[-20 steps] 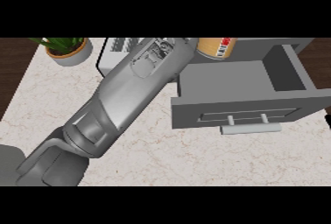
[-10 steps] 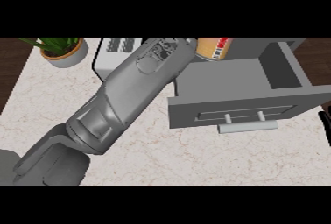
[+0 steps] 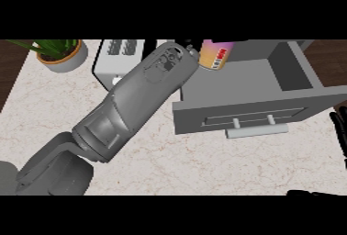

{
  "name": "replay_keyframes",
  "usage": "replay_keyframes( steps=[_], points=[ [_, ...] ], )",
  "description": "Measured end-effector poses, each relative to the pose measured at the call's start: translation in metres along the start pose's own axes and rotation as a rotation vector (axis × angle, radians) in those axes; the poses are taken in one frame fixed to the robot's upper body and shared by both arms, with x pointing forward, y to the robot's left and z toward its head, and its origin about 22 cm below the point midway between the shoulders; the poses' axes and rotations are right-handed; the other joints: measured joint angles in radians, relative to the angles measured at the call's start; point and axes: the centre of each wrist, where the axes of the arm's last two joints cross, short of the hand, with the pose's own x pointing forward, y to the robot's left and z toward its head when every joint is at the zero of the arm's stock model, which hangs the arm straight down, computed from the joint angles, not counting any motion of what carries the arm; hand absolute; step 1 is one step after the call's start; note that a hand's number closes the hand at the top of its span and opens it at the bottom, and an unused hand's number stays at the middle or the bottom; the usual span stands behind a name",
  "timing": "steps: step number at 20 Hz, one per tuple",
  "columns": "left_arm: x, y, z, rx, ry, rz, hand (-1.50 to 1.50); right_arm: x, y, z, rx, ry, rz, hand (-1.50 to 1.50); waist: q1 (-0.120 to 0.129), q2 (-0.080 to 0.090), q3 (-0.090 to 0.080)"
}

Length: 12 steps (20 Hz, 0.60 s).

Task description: Pick up the can, place it into the drawer and close the drawer

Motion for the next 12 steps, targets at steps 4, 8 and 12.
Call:
replay_keyframes(
  steps=[4,8,12],
  points=[
    [-0.009,-0.001,0.002,0.010,-0.017,-0.035,1.50,0.004,0.000,-0.006,0.014,-0.015,-0.001,-1.50,-0.014,0.003,0.000],
    [-0.014,0.000,0.001,0.036,-0.007,-0.051,-1.50,0.007,-0.001,-0.010,0.021,-0.023,0.006,-1.50,-0.022,0.005,0.000],
    [-0.021,0.000,0.002,0.066,0.006,-0.063,-1.50,0.007,0.002,-0.010,0.029,-0.024,0.008,-1.50,-0.028,0.007,0.000]
  ],
)
